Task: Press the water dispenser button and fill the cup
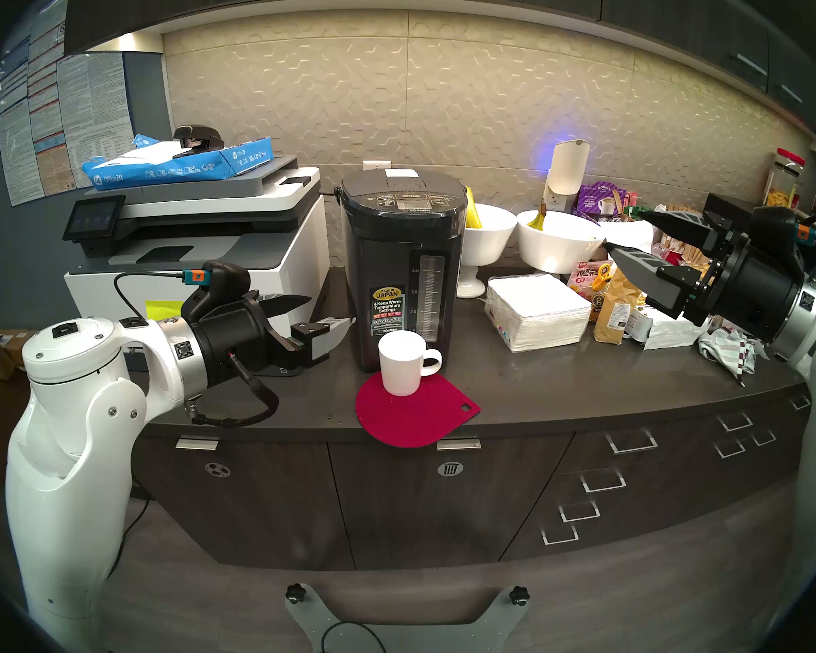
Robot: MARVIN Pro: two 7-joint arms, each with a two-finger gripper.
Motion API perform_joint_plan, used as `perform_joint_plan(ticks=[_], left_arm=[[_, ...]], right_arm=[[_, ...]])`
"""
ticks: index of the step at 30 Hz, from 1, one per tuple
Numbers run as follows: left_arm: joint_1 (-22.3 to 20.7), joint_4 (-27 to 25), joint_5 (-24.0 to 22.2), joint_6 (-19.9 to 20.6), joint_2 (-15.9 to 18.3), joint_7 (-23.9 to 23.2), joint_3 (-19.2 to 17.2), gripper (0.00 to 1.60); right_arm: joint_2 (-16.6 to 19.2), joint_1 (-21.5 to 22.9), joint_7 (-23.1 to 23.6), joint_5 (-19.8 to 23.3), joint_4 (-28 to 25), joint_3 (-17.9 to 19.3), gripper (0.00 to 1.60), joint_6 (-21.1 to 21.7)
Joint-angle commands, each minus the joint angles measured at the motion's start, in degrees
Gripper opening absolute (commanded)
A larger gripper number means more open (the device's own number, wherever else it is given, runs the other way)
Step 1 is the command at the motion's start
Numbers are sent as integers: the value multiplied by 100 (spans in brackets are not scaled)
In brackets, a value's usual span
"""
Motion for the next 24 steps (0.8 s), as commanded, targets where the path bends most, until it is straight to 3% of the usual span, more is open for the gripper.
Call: perform_joint_plan(ticks=[1,24], left_arm=[[-2,-51,-1,-1,1,-1,-1,160],[-2,-51,-1,-1,1,-1,-1,160]], right_arm=[[2,3,3,2,-3,0,160,-2],[3,2,2,3,-3,0,160,-2]])
